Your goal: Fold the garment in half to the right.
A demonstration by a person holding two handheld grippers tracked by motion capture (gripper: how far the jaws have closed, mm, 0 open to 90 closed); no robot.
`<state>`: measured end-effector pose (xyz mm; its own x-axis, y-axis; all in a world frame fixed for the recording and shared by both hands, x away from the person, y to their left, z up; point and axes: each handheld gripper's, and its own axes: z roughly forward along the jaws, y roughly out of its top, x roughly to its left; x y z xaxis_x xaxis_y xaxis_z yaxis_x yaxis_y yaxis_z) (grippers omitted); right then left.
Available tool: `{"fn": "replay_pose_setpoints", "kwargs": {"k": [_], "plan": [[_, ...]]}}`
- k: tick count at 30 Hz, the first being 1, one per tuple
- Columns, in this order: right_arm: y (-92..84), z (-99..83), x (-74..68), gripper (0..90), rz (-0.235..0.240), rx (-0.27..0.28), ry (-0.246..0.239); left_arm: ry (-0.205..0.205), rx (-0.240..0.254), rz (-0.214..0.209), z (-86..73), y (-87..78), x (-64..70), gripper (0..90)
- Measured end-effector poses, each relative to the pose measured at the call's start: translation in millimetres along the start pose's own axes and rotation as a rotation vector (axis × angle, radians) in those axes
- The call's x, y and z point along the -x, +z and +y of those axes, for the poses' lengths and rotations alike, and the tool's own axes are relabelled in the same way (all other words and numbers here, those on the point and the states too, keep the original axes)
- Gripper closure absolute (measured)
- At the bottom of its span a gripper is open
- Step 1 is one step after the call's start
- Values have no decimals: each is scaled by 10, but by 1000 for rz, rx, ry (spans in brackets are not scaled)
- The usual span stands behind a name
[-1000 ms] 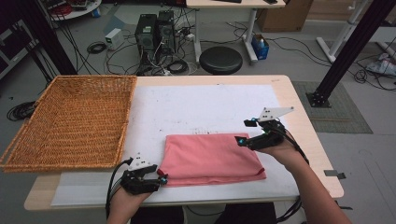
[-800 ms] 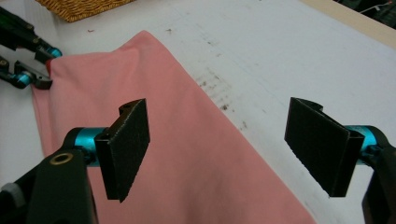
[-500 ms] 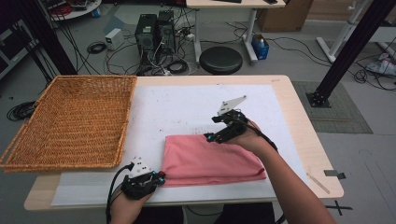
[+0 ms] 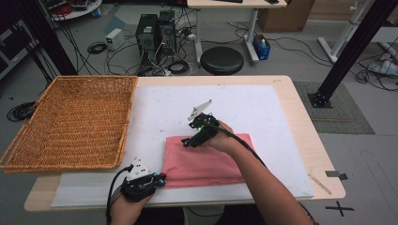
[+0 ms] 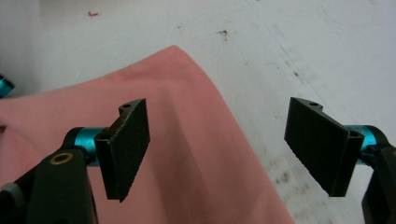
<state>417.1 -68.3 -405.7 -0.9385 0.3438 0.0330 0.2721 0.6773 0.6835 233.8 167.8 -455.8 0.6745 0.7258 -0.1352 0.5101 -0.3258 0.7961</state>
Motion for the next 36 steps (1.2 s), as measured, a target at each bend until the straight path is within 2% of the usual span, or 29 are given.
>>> {"fn": "replay_pose_setpoints", "kwargs": {"k": [3,6,9,11,12,13,14,15,17,18,20,21,23,25,27,28,29,33,36], "plan": [[79,35,-18,216,2,-3,-1,1,2,-4,-8,-5,2,843],[264,117,-77,219,15,-9,-6,4,-1,0,-7,-7,14,843],[324,138,-97,233,24,-16,-3,6,1,-3,-13,-13,23,844],[420,163,-133,335,37,-28,-19,9,1,-7,-16,-19,25,845],[420,163,-133,335,37,-28,-19,9,1,-7,-16,-19,25,845],[477,170,-186,468,46,-48,-54,8,3,-9,-16,-22,23,846],[494,170,-205,538,52,-55,-72,9,6,-14,-16,-25,18,846],[494,170,-205,538,52,-55,-72,9,6,-14,-16,-25,18,846],[530,172,-271,742,73,-68,-118,12,13,-19,-15,-34,9,846],[529,198,-326,852,58,-74,-154,8,16,-20,-12,-41,3,847],[525,212,-337,863,51,-79,-156,3,27,-29,-2,-61,-13,847],[512,225,-335,872,49,-79,-158,2,31,-31,9,-75,-22,847],[401,266,-302,877,45,-33,-145,17,53,-38,64,-137,-39,847],[360,277,-289,877,44,-19,-143,28,64,-46,102,-170,-52,847],[234,306,-252,877,49,23,-131,35,85,-62,176,-208,-67,847],[117,321,-213,876,45,50,-124,43,94,-74,253,-226,-77,847],[71,323,-196,876,44,61,-118,43,94,-74,253,-226,-77,847],[-112,325,-122,876,39,97,-108,72,110,-118,455,-241,-79,847],[-287,310,-59,876,30,123,-100,99,130,-165,634,-237,-46,847]]}}
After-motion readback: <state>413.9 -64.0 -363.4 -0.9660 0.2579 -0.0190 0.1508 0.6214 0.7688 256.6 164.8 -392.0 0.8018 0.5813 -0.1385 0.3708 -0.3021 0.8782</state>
